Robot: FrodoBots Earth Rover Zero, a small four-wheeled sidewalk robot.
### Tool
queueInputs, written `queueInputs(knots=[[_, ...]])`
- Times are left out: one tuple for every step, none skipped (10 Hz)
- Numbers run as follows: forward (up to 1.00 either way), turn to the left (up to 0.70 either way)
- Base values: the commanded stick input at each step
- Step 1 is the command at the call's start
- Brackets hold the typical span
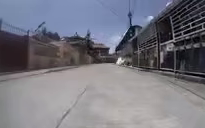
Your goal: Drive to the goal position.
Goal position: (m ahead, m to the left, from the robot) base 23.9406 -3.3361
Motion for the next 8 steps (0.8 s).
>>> queueInputs(knots=[[0.85,0.0],[0.85,0.0],[0.85,0.0],[0.85,0.0],[0.85,0.0],[0.85,0.0],[0.85,0.0],[0.85,0.0]])
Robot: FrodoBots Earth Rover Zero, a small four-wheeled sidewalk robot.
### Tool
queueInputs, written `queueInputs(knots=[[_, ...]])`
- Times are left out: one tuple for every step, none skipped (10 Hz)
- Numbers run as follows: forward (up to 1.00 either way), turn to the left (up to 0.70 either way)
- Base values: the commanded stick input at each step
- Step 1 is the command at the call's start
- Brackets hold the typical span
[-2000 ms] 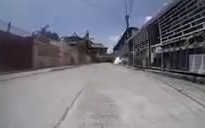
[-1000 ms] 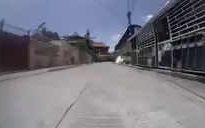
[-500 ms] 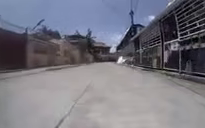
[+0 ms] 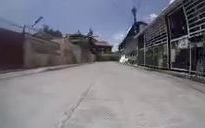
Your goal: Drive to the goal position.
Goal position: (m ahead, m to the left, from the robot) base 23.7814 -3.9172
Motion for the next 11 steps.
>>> queueInputs(knots=[[0.85,0.0],[0.85,0.0],[0.85,0.0],[0.85,0.0],[0.85,-0.33],[0.85,-0.34],[0.85,-0.34],[0.85,-0.34],[0.85,-0.23],[0.85,0.0],[0.85,0.0]])
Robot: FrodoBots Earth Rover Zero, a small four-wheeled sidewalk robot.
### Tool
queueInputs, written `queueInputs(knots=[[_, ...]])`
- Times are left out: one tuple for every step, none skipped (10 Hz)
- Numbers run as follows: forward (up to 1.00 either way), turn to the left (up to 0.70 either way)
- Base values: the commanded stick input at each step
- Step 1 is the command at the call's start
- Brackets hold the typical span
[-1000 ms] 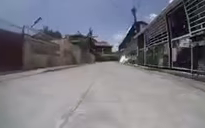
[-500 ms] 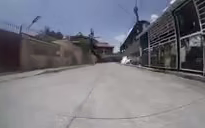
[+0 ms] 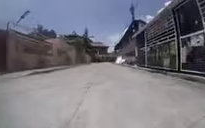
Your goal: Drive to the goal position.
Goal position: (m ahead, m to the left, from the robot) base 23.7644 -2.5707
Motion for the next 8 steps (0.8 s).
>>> queueInputs(knots=[[0.85,0.0],[0.85,0.0],[0.85,0.0],[0.85,0.0],[0.85,0.0],[0.85,0.0],[0.85,0.0],[0.85,0.0]])
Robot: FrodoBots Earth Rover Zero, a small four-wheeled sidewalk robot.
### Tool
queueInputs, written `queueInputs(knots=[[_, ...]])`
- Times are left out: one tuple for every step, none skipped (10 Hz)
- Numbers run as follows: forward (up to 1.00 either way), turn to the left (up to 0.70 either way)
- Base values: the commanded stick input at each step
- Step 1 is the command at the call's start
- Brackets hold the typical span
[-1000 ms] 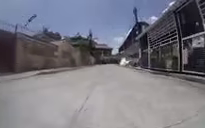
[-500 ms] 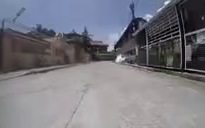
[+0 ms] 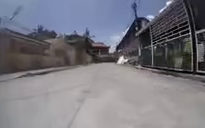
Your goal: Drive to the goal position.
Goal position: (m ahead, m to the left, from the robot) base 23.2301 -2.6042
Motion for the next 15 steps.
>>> queueInputs(knots=[[0.85,0.0],[0.85,0.0],[0.85,0.0],[0.85,0.0],[0.85,-0.05],[0.85,-0.33],[0.85,-0.34],[0.85,-0.34],[0.85,-0.34],[0.85,-0.3],[0.85,-0.08],[0.85,0.0],[0.85,0.0],[0.85,0.0],[0.85,0.0]])
